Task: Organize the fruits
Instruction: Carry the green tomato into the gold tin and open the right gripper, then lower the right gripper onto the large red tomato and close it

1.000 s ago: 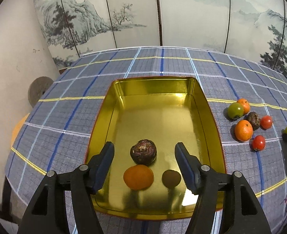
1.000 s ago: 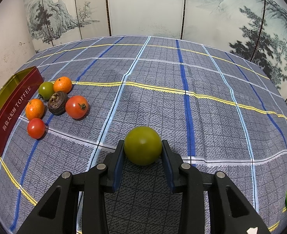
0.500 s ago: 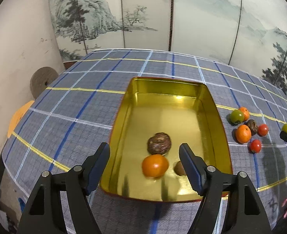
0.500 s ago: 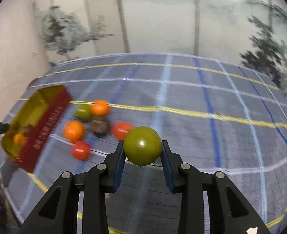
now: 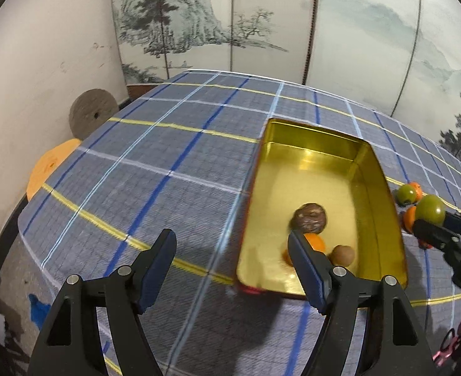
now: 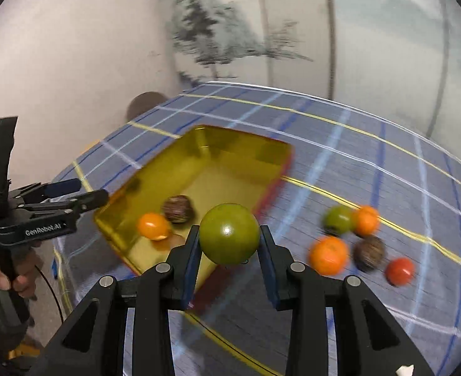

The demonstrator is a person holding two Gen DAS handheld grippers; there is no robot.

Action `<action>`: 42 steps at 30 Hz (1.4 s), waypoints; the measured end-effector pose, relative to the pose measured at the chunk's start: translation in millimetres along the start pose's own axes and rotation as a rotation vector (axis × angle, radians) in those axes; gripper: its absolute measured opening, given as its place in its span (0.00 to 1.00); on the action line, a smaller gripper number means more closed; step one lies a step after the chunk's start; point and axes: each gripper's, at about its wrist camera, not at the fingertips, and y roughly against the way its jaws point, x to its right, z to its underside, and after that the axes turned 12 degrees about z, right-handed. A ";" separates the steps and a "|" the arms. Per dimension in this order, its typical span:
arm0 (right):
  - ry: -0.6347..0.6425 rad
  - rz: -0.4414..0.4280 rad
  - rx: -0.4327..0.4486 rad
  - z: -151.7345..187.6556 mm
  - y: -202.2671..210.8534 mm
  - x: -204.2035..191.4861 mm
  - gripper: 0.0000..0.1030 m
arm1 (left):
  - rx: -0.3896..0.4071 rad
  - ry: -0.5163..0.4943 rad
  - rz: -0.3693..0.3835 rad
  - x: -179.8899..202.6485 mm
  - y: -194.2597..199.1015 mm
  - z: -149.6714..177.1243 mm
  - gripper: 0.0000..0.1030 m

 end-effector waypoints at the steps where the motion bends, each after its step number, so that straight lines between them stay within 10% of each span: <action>1: 0.013 -0.013 -0.006 -1.8 -4.3 -7.9 0.32 | -0.002 0.009 -0.006 -5.1 0.5 1.2 0.72; 42: 0.098 -0.028 -0.108 -9.3 -72.0 -65.2 0.35 | -0.017 0.065 -0.013 -38.6 2.0 12.9 0.72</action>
